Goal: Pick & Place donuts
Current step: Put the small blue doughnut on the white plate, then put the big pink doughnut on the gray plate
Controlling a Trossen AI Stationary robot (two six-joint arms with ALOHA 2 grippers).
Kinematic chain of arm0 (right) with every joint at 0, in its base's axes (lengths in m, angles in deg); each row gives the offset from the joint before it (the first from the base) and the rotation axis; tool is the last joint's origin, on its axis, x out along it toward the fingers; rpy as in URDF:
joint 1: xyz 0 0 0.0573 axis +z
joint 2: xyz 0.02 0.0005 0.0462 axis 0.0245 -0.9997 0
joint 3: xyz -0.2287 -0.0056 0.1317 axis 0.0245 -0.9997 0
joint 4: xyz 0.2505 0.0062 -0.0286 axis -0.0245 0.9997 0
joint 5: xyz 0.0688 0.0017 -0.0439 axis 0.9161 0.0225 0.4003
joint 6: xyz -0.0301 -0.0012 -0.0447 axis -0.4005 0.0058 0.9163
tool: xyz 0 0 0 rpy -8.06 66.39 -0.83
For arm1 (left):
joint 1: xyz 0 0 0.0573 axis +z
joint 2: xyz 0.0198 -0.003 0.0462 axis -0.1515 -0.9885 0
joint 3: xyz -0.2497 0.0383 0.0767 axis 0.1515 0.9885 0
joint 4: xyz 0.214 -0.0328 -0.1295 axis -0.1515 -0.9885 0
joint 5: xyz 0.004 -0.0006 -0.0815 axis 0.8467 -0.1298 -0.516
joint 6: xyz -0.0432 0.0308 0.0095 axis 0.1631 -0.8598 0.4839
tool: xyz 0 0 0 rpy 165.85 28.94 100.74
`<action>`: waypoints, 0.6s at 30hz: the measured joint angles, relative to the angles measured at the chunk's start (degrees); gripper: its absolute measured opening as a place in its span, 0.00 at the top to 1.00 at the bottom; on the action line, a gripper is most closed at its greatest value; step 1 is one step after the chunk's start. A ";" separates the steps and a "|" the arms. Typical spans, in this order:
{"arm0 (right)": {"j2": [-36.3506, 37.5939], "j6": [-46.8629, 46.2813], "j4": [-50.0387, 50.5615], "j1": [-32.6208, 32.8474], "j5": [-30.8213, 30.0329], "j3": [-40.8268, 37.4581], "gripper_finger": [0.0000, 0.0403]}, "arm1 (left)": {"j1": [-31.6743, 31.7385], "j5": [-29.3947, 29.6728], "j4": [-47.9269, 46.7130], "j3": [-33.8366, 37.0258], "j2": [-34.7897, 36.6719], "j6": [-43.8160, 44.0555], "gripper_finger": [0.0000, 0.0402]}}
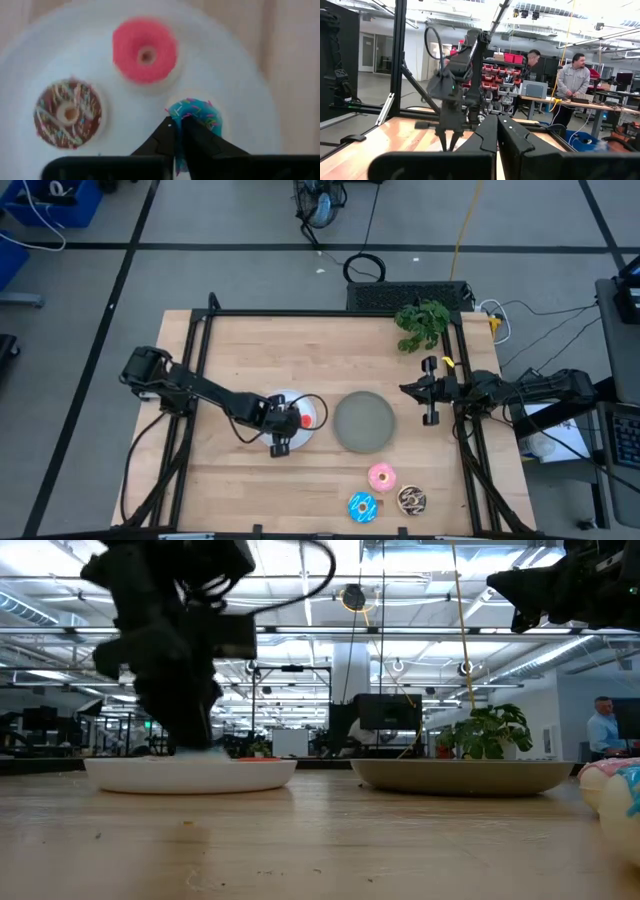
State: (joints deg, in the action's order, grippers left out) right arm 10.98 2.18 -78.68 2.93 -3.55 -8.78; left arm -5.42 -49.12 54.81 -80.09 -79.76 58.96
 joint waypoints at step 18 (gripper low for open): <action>0.00 0.00 0.04 0.00 0.00 0.00 1.00 | 0.11 4.52 -6.47 -2.17 1.03 0.58 0.51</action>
State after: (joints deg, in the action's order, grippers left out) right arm 10.98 2.18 -78.63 2.93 -3.56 -8.78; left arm -5.30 -44.60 48.34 -82.26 -78.73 59.54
